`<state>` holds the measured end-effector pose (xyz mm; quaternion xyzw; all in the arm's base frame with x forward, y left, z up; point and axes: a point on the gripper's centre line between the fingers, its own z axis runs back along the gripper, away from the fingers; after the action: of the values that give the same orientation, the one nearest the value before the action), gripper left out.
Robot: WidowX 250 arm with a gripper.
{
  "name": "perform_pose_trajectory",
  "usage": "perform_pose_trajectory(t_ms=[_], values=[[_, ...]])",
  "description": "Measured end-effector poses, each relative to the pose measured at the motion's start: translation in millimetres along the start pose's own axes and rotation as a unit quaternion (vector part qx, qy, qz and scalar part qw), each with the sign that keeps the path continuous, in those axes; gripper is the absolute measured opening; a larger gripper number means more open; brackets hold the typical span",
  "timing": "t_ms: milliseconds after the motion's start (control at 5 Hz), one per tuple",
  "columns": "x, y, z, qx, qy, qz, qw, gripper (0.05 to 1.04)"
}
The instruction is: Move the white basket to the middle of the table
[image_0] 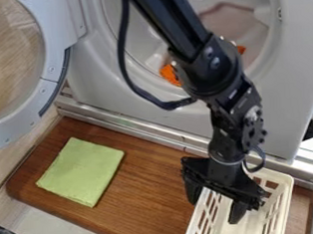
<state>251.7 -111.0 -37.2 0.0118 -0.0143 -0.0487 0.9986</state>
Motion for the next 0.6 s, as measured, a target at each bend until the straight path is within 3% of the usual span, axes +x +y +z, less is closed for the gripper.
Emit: perform_pose_trajectory(t_ms=[400,600], values=[[-10.7,-2.0,2.9,-0.01,-0.024,0.004,0.9997,0.348],[-9.4,-2.4,3.0,-0.011,-0.028,0.002,0.9995,0.163]])
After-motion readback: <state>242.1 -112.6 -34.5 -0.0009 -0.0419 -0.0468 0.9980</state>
